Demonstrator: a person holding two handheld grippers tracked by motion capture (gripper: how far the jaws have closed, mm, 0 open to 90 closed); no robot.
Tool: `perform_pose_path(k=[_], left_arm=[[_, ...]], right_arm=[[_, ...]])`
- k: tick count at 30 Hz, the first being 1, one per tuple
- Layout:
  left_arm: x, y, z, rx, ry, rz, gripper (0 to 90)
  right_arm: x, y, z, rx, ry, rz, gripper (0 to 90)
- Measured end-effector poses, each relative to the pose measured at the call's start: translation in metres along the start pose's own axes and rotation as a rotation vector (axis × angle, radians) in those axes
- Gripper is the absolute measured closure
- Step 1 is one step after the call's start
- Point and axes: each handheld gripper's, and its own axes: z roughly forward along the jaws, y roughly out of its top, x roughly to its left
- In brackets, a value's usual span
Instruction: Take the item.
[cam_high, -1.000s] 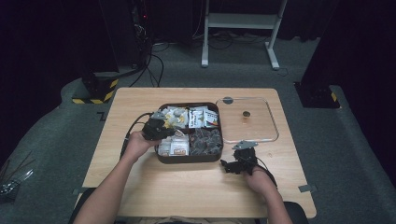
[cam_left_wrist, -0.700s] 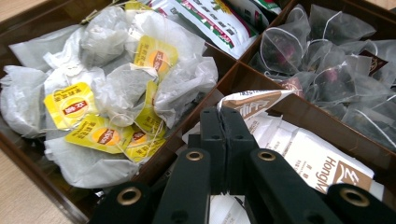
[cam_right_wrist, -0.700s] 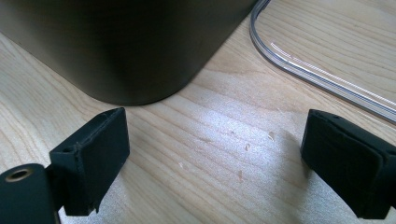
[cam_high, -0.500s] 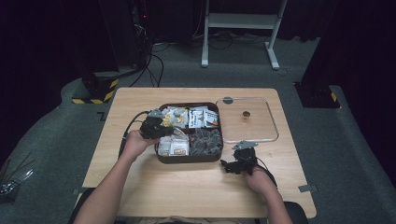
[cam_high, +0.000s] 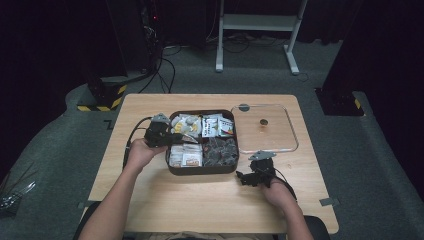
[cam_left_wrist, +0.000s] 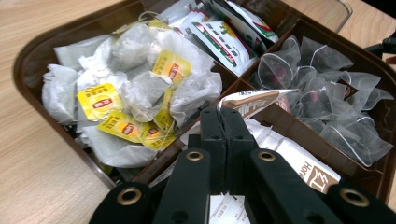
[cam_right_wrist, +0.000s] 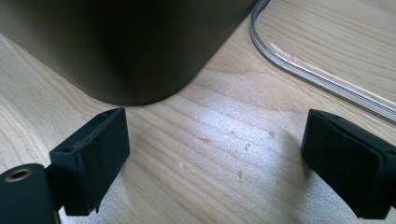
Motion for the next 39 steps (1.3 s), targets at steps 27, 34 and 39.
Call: perform_pose_path(k=[27,34,39], left_arm=[[0.020,-0.011,-0.045,-0.067,0.068,-0.086,89.3],[0.027,-0.014,-0.056,-0.080,0.089,-0.104,89.3],[0.033,-0.017,-0.065,-0.083,0.111,-0.112,89.3]], right_arm=[[-0.001,0.002,0.003,-0.001,0.007,-0.008,7.7],[-0.002,0.004,0.004,-0.002,0.007,-0.011,7.7],[-0.002,0.004,0.004,-0.002,0.007,-0.011,7.7]])
